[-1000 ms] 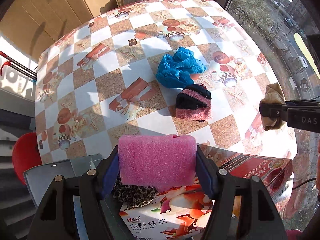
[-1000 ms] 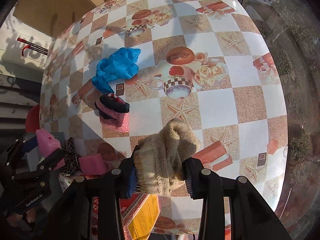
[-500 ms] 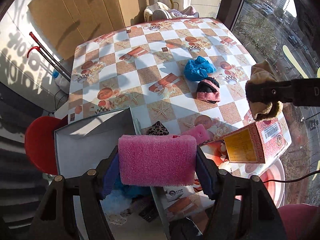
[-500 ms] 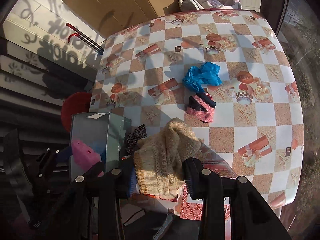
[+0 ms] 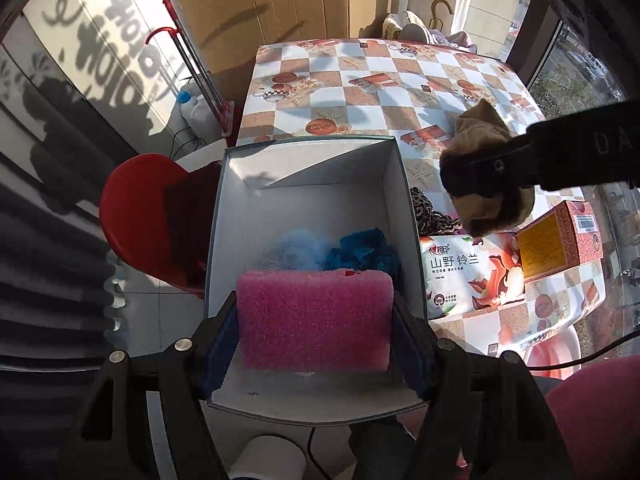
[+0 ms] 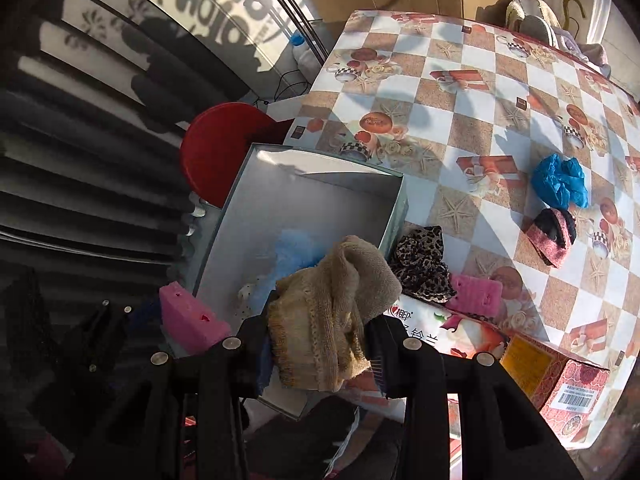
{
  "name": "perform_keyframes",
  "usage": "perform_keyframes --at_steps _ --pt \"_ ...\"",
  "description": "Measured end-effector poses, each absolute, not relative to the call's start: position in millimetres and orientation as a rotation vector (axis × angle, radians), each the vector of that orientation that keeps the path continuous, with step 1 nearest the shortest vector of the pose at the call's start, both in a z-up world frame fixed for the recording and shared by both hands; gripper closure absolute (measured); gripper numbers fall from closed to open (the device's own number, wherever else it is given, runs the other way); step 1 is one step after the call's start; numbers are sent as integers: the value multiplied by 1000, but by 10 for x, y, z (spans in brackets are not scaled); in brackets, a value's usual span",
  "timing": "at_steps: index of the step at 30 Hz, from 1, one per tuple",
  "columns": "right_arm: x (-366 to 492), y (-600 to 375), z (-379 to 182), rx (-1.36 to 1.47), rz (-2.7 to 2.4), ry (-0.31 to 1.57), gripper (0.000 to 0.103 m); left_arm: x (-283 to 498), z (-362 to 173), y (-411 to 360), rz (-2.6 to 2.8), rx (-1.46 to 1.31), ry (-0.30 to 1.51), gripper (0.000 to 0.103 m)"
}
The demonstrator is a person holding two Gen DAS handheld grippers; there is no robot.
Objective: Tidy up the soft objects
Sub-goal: 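Lift the foam block and sock and carry them over the white box, then hold the foam block and sock above the box interior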
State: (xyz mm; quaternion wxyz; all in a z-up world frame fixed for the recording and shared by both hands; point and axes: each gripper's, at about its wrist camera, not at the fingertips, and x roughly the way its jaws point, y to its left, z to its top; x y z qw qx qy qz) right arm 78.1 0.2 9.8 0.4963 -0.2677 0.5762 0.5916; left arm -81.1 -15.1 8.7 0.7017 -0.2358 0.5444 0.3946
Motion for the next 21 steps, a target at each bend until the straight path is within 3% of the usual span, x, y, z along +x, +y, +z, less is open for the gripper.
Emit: perform_keyframes --at_steps 9,21 --pt "378 171 123 -760 1488 1339 63 -1062 44 -132 941 -573 1197 30" --pt "266 104 -114 -791 1473 1409 63 -1069 -21 -163 935 -568 1228 30"
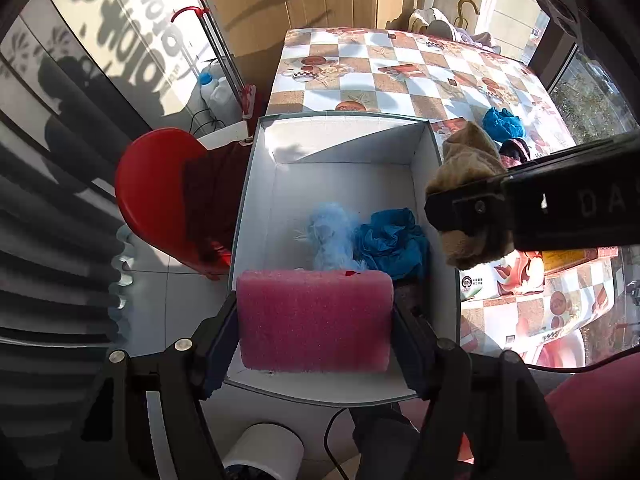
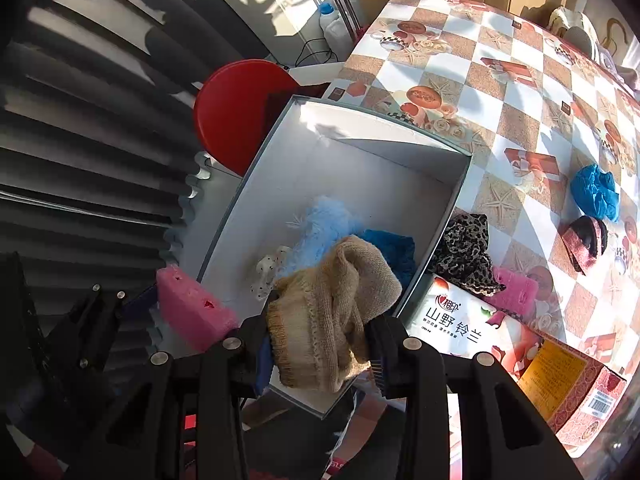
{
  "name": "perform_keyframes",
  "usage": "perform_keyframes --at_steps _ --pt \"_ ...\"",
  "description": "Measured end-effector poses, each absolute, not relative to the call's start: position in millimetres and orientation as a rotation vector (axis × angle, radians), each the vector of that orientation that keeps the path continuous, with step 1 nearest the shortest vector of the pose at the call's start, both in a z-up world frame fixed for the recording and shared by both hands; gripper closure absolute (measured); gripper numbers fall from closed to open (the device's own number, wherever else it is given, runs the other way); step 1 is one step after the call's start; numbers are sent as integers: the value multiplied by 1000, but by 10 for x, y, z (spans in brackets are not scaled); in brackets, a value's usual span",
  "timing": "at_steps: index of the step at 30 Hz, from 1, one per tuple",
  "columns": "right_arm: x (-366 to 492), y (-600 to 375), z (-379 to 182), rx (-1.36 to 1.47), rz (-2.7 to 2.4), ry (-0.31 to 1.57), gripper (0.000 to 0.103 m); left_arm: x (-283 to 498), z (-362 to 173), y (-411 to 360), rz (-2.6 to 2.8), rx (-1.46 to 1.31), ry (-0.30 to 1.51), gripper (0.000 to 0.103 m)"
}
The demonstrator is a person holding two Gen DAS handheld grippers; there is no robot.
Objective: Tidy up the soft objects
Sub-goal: 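Hold the foam block and sock above the box interior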
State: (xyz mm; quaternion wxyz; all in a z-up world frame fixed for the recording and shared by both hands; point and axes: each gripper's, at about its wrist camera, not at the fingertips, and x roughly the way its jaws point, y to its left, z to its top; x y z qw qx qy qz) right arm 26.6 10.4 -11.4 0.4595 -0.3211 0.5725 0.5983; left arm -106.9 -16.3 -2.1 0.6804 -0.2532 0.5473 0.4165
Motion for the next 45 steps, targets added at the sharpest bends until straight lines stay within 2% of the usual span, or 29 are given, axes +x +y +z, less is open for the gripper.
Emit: perform_keyframes --at_steps 45 --pt "460 94 -227 -730 1418 1489 63 -1122 -169 -46 956 -636 1252 30"
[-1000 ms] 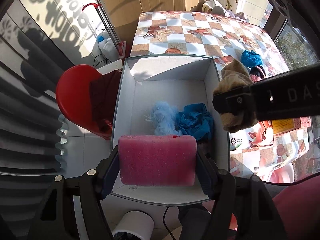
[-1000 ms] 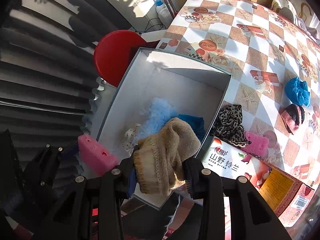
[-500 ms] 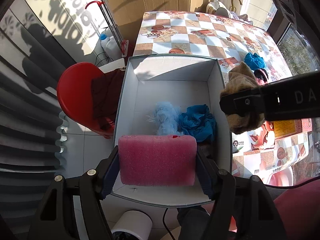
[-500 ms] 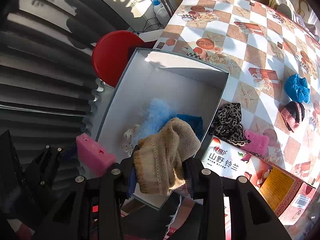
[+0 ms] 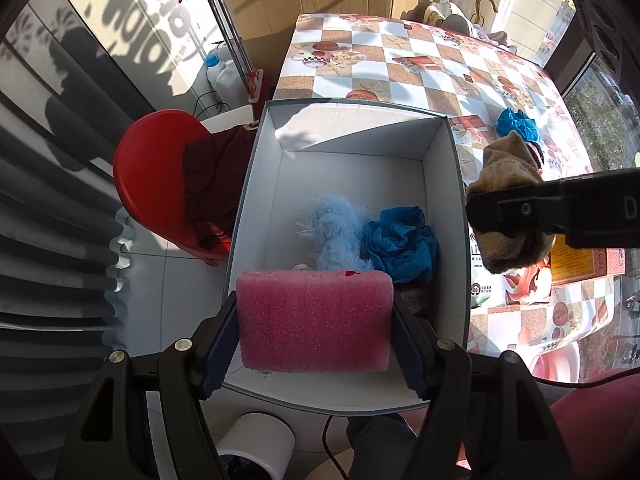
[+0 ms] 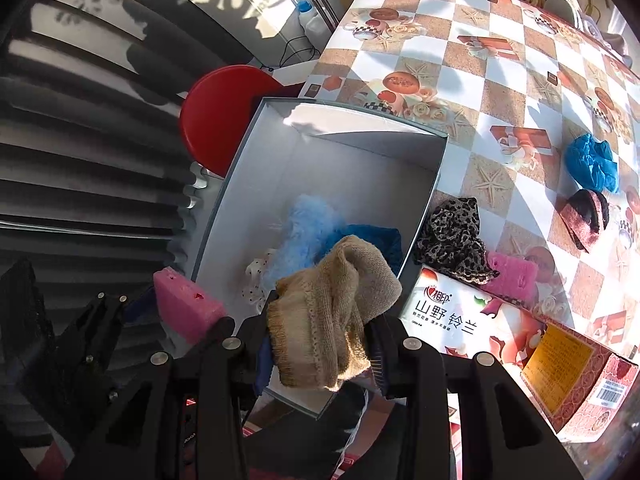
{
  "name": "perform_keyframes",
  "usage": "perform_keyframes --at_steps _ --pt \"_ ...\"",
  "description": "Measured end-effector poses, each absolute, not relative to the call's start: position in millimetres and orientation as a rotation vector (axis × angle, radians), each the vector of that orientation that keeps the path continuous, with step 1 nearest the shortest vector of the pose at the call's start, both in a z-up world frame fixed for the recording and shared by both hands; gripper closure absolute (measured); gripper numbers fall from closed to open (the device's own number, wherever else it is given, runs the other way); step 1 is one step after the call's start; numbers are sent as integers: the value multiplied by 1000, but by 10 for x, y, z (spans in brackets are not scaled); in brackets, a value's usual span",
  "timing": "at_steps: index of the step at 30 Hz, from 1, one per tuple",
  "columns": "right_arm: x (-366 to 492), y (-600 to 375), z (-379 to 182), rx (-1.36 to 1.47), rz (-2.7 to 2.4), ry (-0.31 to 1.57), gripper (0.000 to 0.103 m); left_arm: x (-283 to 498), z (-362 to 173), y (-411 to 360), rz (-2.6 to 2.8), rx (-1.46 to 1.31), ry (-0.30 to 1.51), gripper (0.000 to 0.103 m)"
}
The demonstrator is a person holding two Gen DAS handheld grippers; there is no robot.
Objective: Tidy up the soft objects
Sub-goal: 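Hold the foam block and sock above the box interior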
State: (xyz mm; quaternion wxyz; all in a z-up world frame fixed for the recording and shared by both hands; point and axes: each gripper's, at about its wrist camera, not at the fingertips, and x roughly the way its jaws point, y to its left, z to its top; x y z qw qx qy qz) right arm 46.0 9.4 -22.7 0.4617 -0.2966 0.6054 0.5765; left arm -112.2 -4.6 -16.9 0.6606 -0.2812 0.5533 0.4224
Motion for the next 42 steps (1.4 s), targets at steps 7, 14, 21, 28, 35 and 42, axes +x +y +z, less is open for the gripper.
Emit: perform_keyframes --at_steps 7,14,21,28,35,42 --pt "461 104 -227 -729 1417 1490 63 -1108 -171 -42 960 -639 1252 30" --pt "463 121 -229 -728 1415 1492 63 -1115 -201 -9 951 -637 1262 30" --pt "460 131 -233 -729 1416 1491 63 -1108 -221 18 945 -636 1269 30" --pt "473 150 -231 -730 1416 1488 63 -1098 -222 26 946 -635 1270 30" --pt "505 176 -233 -730 1416 1484 63 -1090 -224 35 945 -635 1272 30" --pt "521 174 -222 -726 1416 1482 63 -1077 -225 41 950 -637 1271 30"
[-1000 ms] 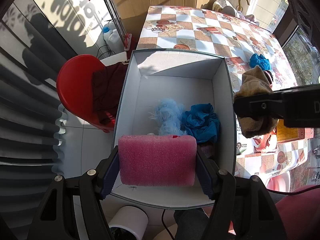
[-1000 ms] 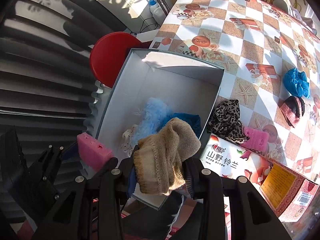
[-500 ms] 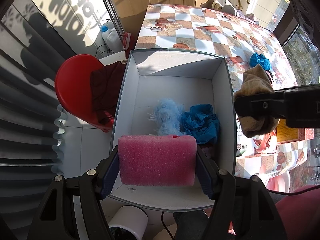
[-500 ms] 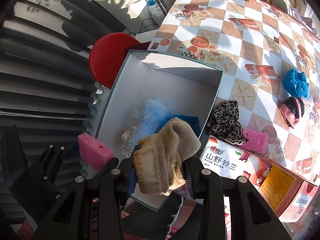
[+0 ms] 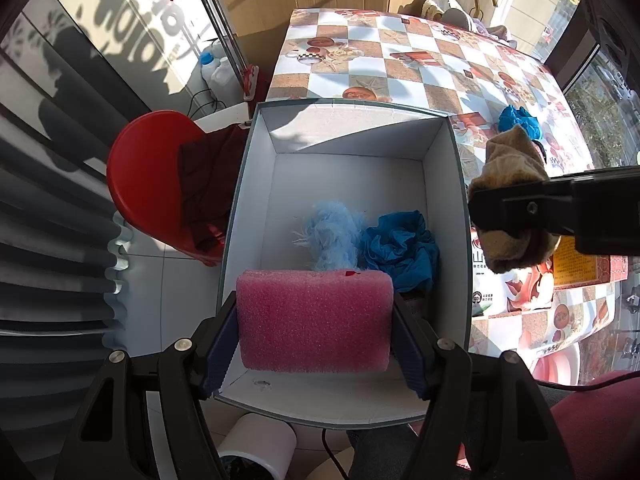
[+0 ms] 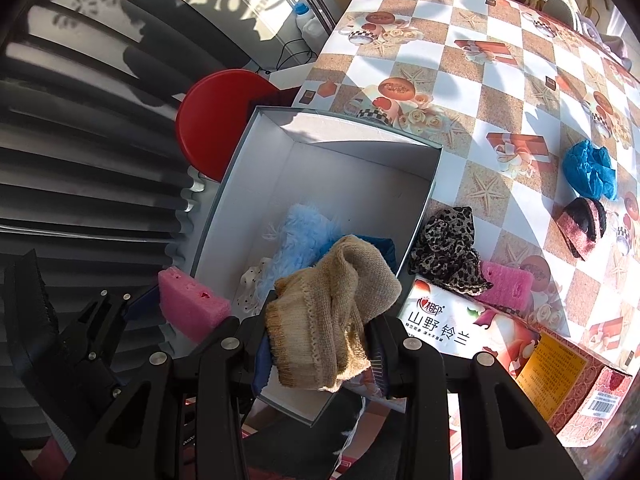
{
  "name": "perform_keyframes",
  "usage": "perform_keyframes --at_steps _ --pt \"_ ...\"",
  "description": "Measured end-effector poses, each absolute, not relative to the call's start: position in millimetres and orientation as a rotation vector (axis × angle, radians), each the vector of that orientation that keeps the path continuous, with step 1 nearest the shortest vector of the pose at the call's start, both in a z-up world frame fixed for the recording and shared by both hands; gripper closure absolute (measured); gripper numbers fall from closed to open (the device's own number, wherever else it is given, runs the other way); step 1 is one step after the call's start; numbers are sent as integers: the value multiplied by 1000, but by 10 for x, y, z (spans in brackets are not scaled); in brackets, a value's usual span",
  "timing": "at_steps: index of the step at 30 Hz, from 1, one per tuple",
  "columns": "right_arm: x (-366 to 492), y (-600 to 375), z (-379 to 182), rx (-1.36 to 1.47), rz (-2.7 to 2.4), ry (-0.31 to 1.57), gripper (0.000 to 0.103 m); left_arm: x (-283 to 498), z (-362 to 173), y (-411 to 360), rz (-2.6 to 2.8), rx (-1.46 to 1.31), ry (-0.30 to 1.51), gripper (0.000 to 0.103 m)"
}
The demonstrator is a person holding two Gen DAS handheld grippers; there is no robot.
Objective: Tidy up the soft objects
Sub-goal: 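Hold the foam block and sock above the box interior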
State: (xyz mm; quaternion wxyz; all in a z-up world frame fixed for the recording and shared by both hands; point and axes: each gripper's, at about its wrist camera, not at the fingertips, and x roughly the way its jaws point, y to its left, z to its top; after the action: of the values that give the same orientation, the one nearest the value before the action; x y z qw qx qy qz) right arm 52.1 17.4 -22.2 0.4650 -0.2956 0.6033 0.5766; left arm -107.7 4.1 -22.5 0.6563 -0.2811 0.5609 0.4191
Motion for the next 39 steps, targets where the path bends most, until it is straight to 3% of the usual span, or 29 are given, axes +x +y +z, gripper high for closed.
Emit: perform_keyframes --at_steps 39 --pt "559 372 -213 -734 1418 1436 63 -966 -310 274 954 -696 1280 30"
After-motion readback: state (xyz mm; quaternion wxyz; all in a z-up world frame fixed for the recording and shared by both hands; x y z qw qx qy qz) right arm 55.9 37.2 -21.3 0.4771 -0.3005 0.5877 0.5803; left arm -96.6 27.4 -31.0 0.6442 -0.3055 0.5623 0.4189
